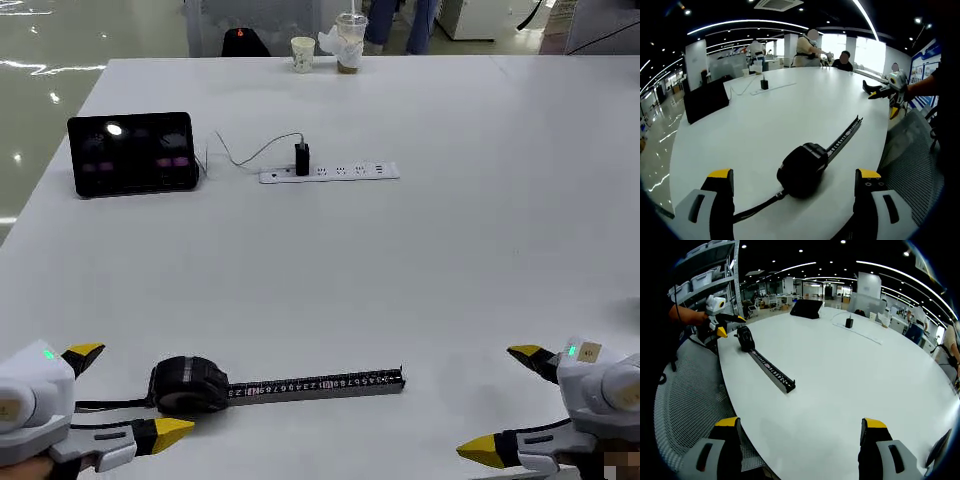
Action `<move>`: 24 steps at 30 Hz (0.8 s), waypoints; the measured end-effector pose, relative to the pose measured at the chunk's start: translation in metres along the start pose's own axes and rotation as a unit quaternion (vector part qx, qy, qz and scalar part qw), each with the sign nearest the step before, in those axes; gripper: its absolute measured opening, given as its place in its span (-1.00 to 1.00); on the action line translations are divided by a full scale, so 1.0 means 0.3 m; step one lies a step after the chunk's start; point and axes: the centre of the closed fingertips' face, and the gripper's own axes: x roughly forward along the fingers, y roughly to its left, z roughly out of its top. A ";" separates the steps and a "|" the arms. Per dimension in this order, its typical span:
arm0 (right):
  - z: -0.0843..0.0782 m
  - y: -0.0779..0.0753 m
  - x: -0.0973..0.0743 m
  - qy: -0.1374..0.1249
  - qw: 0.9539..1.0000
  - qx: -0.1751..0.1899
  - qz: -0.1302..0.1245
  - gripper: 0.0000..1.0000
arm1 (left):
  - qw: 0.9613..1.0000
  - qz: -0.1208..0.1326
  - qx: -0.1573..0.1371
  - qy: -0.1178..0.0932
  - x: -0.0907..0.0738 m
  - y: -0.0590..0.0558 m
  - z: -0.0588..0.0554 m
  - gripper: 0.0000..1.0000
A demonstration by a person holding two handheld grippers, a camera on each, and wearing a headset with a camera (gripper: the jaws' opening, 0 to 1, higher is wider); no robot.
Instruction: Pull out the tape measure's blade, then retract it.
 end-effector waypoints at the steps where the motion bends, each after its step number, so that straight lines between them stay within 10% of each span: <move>1: 0.005 -0.002 0.000 0.002 1.000 -0.001 0.002 0.98 | 1.000 0.000 -0.003 0.002 0.002 -0.005 0.002 0.98; 12: 0.056 -0.017 0.012 0.015 0.999 -0.037 0.009 0.98 | 0.996 0.032 -0.080 0.001 0.033 -0.014 0.041 0.98; 24: 0.076 0.003 0.058 0.040 0.995 -0.081 0.029 0.98 | 0.993 0.091 -0.073 -0.005 0.087 -0.002 0.071 0.97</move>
